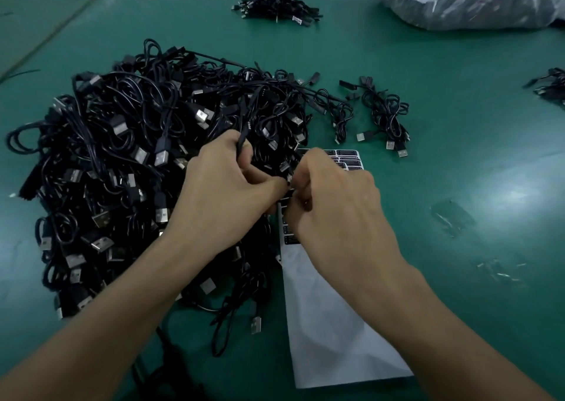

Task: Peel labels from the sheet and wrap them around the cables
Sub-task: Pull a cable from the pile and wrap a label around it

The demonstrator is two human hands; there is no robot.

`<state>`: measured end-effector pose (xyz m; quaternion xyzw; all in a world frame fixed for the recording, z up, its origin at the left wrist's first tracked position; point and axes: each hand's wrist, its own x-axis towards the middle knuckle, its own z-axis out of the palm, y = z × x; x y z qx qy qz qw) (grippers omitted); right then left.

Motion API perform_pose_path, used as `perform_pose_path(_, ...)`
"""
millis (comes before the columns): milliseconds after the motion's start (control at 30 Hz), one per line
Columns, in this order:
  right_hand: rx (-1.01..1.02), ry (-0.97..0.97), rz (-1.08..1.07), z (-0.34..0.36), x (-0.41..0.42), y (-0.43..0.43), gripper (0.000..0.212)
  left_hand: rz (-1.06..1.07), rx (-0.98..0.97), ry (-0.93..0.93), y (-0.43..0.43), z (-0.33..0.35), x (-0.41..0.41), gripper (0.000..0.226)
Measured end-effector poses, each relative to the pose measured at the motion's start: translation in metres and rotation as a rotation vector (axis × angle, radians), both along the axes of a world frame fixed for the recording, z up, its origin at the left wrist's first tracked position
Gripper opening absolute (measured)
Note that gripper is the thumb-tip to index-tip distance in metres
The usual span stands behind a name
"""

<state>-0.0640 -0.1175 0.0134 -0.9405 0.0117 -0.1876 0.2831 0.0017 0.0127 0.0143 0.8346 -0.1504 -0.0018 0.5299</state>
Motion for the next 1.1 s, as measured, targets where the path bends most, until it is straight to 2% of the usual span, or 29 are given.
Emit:
perform_pose_path(67,-0.015,0.012,-0.031,-0.002,0.003,-0.008,0.019,-0.001,-0.008,0.048,0.0,0.001,-0.002,0.042)
perform_pose_path(133,0.104,0.015,-0.063,0.0,0.008,-0.02,0.024,-0.011,-0.047,0.142,-0.001,0.001,-0.003,0.034)
perform_pose_path(200,0.357,-0.033,-0.091,0.003,0.011,-0.032,0.03,-0.015,-0.125,0.247,-0.003,0.0,-0.002,0.024)
perform_pose_path(300,0.928,-0.087,-0.06,0.003,0.01,-0.039,0.031,-0.015,-0.192,0.296,-0.006,0.0,0.0,0.02)
perform_pose_path(400,1.357,-0.015,0.004,-0.001,0.009,-0.04,0.031,-0.116,-0.136,0.153,-0.004,-0.003,-0.004,0.03)
perform_pose_path(467,1.479,0.055,0.05,-0.001,0.008,-0.041,0.03,-0.145,-0.07,0.024,-0.004,-0.006,-0.005,0.034)
perform_pose_path(567,1.48,0.158,0.058,0.001,0.005,-0.042,0.021,-0.104,0.044,-0.082,-0.005,-0.008,-0.004,0.035)
perform_pose_path(667,1.456,0.185,0.057,0.001,0.004,-0.042,0.013,-0.102,0.028,-0.103,-0.004,-0.009,-0.006,0.028)
perform_pose_path(867,1.391,0.118,0.096,-0.001,0.004,-0.041,0.012,-0.067,-0.029,-0.1,-0.003,-0.009,-0.006,0.007)
perform_pose_path(1100,1.28,0.053,0.13,-0.006,0.004,-0.034,0.012,-0.041,-0.09,-0.043,-0.003,-0.007,-0.007,0.003)
